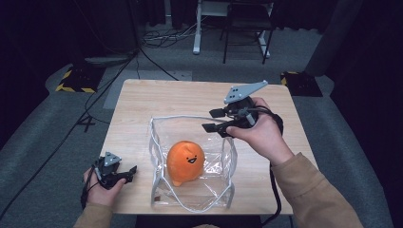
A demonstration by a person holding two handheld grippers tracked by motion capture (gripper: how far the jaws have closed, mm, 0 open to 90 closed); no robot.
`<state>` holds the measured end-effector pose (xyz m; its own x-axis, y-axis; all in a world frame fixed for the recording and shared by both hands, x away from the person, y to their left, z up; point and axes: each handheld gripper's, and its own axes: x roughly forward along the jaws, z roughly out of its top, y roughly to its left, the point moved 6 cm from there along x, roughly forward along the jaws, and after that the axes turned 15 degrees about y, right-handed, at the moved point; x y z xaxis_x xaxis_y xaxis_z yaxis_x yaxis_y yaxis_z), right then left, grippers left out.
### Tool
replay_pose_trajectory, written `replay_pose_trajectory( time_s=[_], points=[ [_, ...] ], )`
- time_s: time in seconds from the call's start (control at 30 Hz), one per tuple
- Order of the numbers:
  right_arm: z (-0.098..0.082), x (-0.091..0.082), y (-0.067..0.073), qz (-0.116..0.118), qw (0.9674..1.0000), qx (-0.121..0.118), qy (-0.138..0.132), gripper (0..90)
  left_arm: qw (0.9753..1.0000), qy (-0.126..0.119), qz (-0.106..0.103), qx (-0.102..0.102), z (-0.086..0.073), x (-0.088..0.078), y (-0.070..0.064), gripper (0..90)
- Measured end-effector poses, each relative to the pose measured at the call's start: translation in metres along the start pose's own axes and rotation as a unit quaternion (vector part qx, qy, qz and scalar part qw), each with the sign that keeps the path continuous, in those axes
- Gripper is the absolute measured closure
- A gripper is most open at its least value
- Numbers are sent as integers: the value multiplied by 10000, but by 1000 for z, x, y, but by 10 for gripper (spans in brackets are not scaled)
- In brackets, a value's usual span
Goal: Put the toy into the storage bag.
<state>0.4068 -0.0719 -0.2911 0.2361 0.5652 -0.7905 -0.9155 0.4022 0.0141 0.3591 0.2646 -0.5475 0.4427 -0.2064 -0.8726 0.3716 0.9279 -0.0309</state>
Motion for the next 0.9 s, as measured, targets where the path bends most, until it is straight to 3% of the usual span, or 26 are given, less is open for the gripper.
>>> replay_pose_trajectory(
  time_s=[0.47,0.77,0.9],
  points=[
    [-48,-43,-29,-523,9976,425,-156,429,10000,8,-36,-14,0,0,0,236],
    [-80,-57,-48,-737,9943,737,-227,388,10000,3,-41,-16,0,0,0,236],
    [-99,-59,-58,-960,9913,885,-159,369,10000,-1,-35,-9,1,0,0,236]
  ],
)
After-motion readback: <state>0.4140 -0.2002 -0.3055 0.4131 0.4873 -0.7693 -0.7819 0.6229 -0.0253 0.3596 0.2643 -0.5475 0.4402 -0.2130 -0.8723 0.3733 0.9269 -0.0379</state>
